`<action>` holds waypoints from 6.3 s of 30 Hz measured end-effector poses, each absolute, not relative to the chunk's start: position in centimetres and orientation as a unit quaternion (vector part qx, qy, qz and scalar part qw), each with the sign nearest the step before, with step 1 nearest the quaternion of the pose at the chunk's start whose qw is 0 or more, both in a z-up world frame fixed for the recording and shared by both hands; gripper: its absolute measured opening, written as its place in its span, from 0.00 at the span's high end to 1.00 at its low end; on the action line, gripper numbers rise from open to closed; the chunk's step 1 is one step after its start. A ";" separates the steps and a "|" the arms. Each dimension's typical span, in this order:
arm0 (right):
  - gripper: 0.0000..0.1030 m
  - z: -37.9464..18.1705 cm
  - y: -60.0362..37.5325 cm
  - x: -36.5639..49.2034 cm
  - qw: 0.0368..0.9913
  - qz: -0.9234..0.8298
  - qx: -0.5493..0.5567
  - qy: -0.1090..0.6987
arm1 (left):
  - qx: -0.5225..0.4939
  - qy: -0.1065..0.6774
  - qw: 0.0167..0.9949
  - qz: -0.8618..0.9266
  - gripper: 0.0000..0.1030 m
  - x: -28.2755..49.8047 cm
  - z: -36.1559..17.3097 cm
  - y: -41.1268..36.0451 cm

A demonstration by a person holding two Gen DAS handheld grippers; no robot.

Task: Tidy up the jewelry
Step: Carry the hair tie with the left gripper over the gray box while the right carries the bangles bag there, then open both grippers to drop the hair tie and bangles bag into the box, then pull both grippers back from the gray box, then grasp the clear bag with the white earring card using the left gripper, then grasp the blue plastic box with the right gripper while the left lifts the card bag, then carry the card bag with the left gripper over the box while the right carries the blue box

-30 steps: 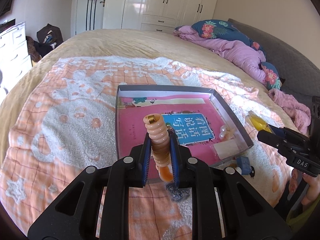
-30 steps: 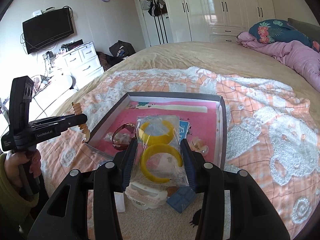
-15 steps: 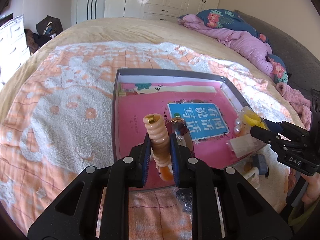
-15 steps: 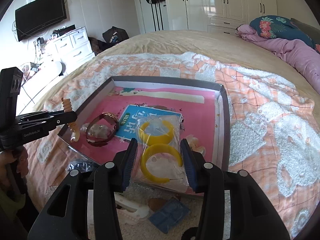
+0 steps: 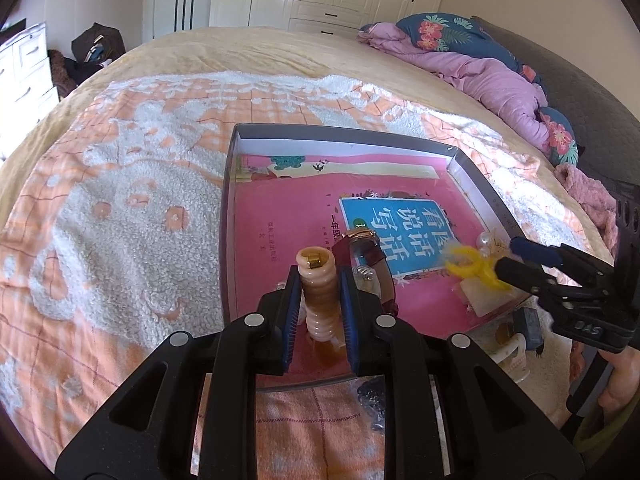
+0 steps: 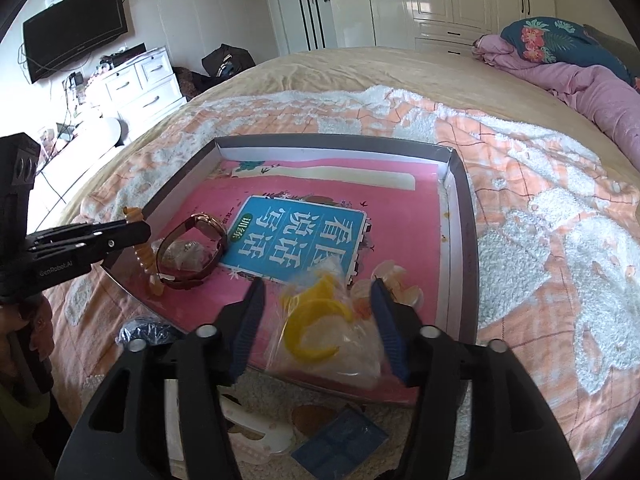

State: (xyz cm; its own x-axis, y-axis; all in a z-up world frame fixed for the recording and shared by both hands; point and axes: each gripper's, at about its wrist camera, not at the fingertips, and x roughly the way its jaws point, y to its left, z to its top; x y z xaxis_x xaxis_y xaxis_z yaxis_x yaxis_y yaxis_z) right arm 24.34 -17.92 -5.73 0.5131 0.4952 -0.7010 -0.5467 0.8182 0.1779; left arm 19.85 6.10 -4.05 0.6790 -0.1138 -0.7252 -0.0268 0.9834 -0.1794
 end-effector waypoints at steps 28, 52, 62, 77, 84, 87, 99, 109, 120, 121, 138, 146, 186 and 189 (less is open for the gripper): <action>0.06 -0.7 -24.0 19.7 0.901 0.263 0.033 0.343 | -0.101 0.342 0.934 0.008 0.09 15.5 1.2 6.7; 0.05 1.3 -25.3 15.2 0.907 0.264 0.020 0.327 | -0.083 0.343 0.935 -0.015 0.09 10.5 2.5 4.5; 0.05 0.2 -25.8 13.7 0.902 0.263 0.010 0.343 | -0.070 0.367 0.927 -0.040 0.09 9.2 0.9 2.6; 0.05 -1.4 -26.2 12.6 0.892 0.264 -0.004 0.366 | -0.049 0.399 0.912 -0.079 0.09 8.6 -1.1 -0.4; 0.05 -2.3 -26.4 12.7 0.888 0.255 -0.015 0.382 | -0.037 0.418 0.903 -0.095 0.09 8.5 -2.5 -1.8; 0.05 -2.5 -26.6 12.9 0.887 0.254 -0.013 0.386 | -0.031 0.427 0.898 -0.102 0.09 8.7 -3.2 -2.4; 0.05 -4.1 -26.8 13.8 0.878 0.252 -0.007 0.407 | -0.007 0.461 0.879 -0.124 0.09 10.8 -6.5 -4.3; 0.05 -5.4 -26.1 15.7 0.869 0.256 -0.037 0.423 | 0.004 0.472 0.873 -0.122 0.09 13.1 -8.6 -4.8; 0.05 -8.2 -23.6 18.1 0.854 0.251 -0.072 0.450 | -0.009 0.470 0.873 -0.129 0.09 13.9 -9.1 -4.6; 0.05 -8.4 -23.4 18.3 0.854 0.249 -0.076 0.451 | -0.012 0.469 0.873 -0.131 0.14 13.9 -9.1 -4.6; 0.49 -9.9 -20.6 19.8 0.848 0.273 -0.086 0.445 | -0.037 0.458 0.876 -0.143 0.30 12.1 -8.2 -3.4; 0.50 -9.1 -21.8 18.3 0.852 0.286 -0.058 0.436 | -0.044 0.444 0.884 -0.137 0.30 11.0 -6.7 -2.3; 0.50 -1.1 -20.3 18.7 0.885 0.317 -0.031 0.341 | -0.059 0.373 0.926 -0.030 0.30 14.6 -1.5 5.6; 0.50 -1.0 -20.2 19.3 0.886 0.315 -0.030 0.338 | -0.059 0.376 0.925 -0.025 0.30 15.4 -1.9 5.9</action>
